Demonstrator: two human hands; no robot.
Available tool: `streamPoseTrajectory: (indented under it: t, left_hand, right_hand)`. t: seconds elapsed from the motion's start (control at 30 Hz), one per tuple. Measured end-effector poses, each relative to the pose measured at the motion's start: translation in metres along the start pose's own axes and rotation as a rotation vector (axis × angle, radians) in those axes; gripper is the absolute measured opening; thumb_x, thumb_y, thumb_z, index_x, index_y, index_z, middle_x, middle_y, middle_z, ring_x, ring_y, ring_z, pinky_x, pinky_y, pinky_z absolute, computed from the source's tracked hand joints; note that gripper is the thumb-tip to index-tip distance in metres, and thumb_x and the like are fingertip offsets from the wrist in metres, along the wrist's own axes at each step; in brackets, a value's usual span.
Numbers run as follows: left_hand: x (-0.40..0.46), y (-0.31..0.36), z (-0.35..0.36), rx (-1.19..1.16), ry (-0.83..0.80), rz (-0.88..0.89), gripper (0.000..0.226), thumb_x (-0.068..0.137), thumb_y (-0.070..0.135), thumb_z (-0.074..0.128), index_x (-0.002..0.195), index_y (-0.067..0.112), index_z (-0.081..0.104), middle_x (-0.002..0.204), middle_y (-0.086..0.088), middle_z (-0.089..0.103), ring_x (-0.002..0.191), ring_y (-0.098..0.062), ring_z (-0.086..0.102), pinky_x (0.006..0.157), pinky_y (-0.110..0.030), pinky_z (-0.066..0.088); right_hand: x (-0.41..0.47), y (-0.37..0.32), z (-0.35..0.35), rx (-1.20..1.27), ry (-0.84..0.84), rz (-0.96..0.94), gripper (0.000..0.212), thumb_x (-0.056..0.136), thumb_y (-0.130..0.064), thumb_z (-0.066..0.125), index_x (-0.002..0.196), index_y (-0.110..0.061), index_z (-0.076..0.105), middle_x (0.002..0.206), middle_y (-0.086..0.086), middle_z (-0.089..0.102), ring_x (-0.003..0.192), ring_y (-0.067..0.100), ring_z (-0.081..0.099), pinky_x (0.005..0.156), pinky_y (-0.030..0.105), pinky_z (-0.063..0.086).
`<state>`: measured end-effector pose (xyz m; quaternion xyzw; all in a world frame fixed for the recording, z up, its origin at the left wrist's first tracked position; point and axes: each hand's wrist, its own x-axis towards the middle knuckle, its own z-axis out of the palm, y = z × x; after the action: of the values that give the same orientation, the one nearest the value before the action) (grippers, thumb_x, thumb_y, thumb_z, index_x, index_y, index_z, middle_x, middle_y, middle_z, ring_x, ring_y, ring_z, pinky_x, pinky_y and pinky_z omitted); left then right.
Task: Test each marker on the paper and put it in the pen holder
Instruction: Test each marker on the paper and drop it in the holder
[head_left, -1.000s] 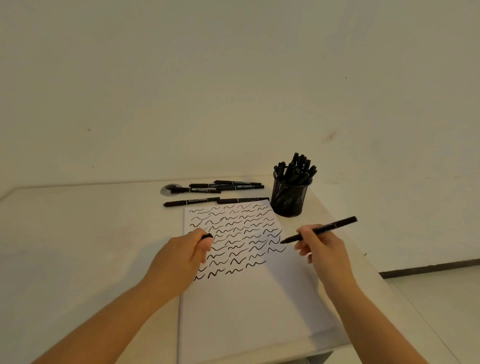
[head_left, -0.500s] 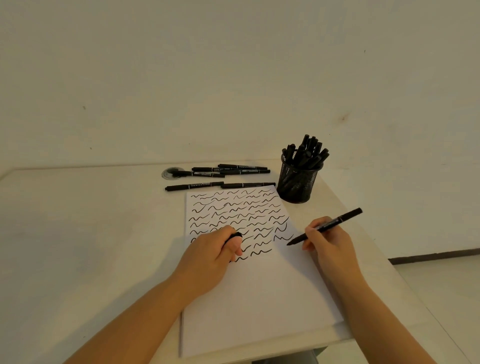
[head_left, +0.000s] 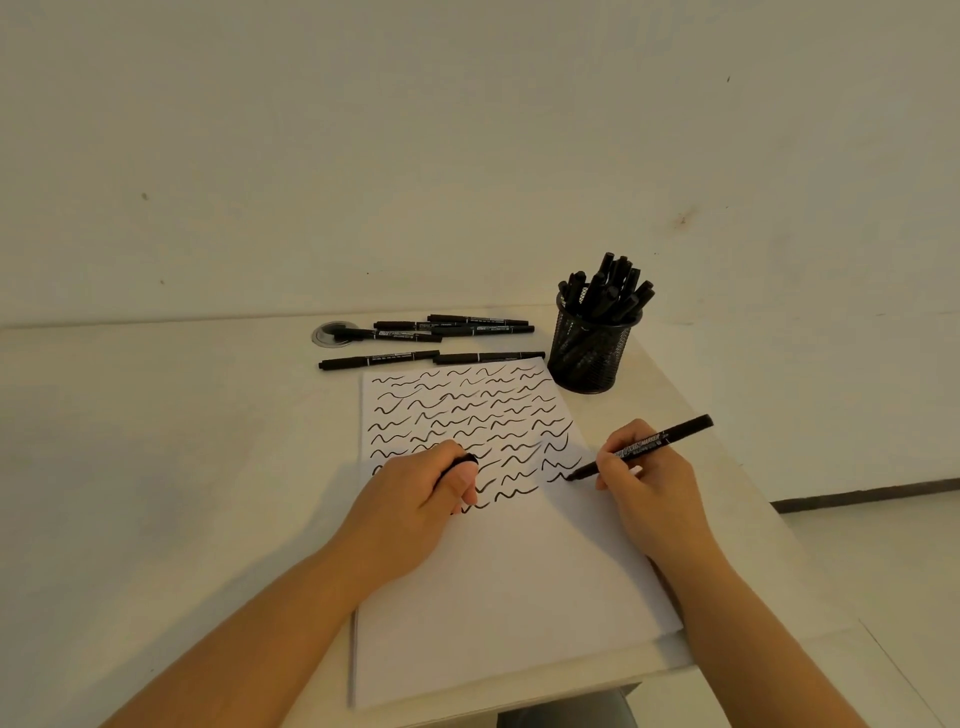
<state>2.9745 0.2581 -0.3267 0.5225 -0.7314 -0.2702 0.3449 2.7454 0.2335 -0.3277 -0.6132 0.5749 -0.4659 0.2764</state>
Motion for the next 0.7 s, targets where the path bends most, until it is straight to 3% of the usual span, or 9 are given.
streamPoseTrajectory:
  t: [0.1,0.23,0.4,0.57,0.7]
  left_hand:
    - [0.000,0.000,-0.001,0.001,0.015,0.017,0.023,0.087,0.040,0.033,0.071,0.037,0.049,0.074,0.028,0.062,0.069,-0.002,0.058,0.065,-0.022,0.045]
    - [0.001,0.002,-0.003,-0.017,0.055,0.063,0.021,0.083,0.052,0.035,0.070,0.043,0.049,0.067,0.023,0.062,0.058,-0.004,0.054,0.056,-0.017,0.041]
    - [0.000,0.001,-0.005,-0.025,0.129,0.074,0.031,0.078,0.062,0.037,0.071,0.037,0.054,0.061,0.021,0.060,0.052,-0.001,0.052,0.050,-0.011,0.036]
    - [0.000,0.001,-0.006,0.038,0.185,0.096,0.034,0.083,0.067,0.024,0.080,0.041,0.047,0.058,0.015,0.055,0.054,-0.005,0.048,0.050,-0.015,0.036]
    - [-0.002,-0.002,-0.006,0.123,0.145,0.094,0.034,0.092,0.048,0.027,0.097,0.026,0.052,0.075,0.011,0.056,0.066,-0.007,0.050,0.058,-0.022,0.039]
  right_hand:
    - [-0.001,0.002,-0.003,-0.055,0.107,0.029,0.021,0.080,-0.012,0.055,0.067,-0.029,0.052,0.062,0.000,0.062,0.051,0.008,0.050,0.051,0.025,0.039]
    - [-0.002,-0.006,-0.004,0.084,0.224,0.026,0.017,0.086,-0.016,0.055,0.076,-0.029,0.053,0.070,-0.004,0.065,0.062,-0.001,0.058,0.056,0.023,0.039]
    - [0.002,-0.027,0.004,0.270,0.143,0.023,0.009,0.086,-0.010,0.060,0.083,-0.019,0.061,0.060,-0.004,0.064,0.053,-0.002,0.056,0.049,0.010,0.043]
    - [0.006,-0.053,0.029,0.613,-0.015,0.147,0.021,0.091,-0.016,0.051,0.076,-0.019,0.065,0.055,-0.001,0.062,0.052,0.007,0.054,0.044,0.019,0.042]
    - [0.013,-0.055,0.046,0.807,-0.015,0.218,0.023,0.093,-0.013,0.046,0.075,-0.015,0.059,0.050,0.001,0.057,0.046,0.011,0.051,0.042,0.021,0.040]
